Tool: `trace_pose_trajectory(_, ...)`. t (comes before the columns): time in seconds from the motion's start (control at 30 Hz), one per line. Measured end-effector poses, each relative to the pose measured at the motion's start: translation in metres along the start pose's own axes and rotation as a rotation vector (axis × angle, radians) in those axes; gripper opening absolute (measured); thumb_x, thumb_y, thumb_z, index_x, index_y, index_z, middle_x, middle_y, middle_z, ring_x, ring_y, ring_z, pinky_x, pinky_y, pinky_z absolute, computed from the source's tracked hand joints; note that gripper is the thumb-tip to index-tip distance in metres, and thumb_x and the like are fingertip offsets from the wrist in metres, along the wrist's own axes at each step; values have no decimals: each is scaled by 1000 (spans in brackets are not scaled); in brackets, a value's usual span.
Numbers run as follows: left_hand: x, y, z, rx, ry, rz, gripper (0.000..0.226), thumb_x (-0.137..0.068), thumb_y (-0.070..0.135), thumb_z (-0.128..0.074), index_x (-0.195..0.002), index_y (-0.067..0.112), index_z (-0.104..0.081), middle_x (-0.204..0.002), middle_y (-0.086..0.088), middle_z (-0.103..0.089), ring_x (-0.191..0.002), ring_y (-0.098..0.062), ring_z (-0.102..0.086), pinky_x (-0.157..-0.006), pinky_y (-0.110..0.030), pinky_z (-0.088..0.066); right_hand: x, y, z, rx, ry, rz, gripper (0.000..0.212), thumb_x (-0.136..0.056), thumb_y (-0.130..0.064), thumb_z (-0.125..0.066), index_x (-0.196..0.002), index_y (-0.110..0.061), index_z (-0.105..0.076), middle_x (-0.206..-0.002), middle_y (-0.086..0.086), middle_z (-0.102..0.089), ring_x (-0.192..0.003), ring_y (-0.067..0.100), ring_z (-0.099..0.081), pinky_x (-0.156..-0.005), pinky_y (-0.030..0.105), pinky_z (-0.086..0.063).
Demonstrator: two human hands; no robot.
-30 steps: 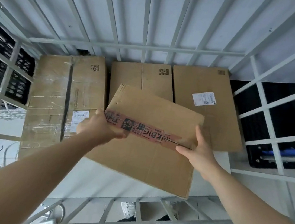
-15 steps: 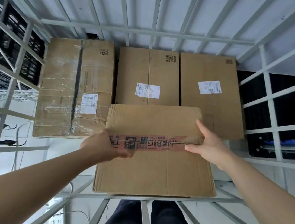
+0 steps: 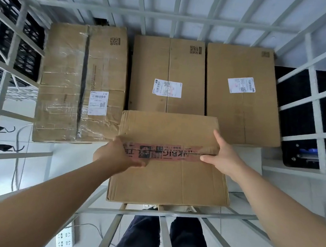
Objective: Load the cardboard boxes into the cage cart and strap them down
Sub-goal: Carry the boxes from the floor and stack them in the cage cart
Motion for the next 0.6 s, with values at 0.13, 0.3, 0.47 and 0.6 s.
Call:
trace_pose_trajectory(0.13,-6,1,-17,-20,-10,5,118,-37,77,-78,-125,12,-33,-80,11,-50,-67,-8,-52,-48,-24,-40,-3,16,-6,15,-9,25,106,-75,-28,-79,-148,-47,-5,-156,-9,-22,-141,15,-27,-105,29,-27)
trace_pose_trajectory(0.3,-3,-6,-49,-15,-34,20,113,-43,65,-85,-122,11,-27,-104,-1,-51,-82,-18,-51,-64,-32,-46,5,33,-22,91,-8,44,111,-75,-27,-79,-146,-50,3,-155,-6,-25,-137,17,-35,-93,22,-31)
trace_pose_trajectory(0.47,-9,-6,-66,33,-61,32,105,-48,55,-89,-119,8,-27,-104,-3,-46,-83,-19,-48,-67,-33,-44,-2,39,-33,185,-25,48,115,-76,-26,-79,-145,-49,10,-154,0,-29,-125,19,-49,-86,23,-41)
trace_pose_trajectory(0.6,-21,-8,-82,71,-73,26,132,-54,46,-90,-144,4,-2,-127,-14,-45,-98,-27,-56,-73,-34,-46,-16,47,-40,299,-31,35,121,-72,-27,-81,-143,-51,14,-128,7,-58,-61,6,-56,-51,18,-38)
Point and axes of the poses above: each hand's wrist, its own x-axis away from the middle knuckle, its own z-axis out of the back of the hand, y = z × x, the point moved 5 cm from there along -x, towards the middle knuckle
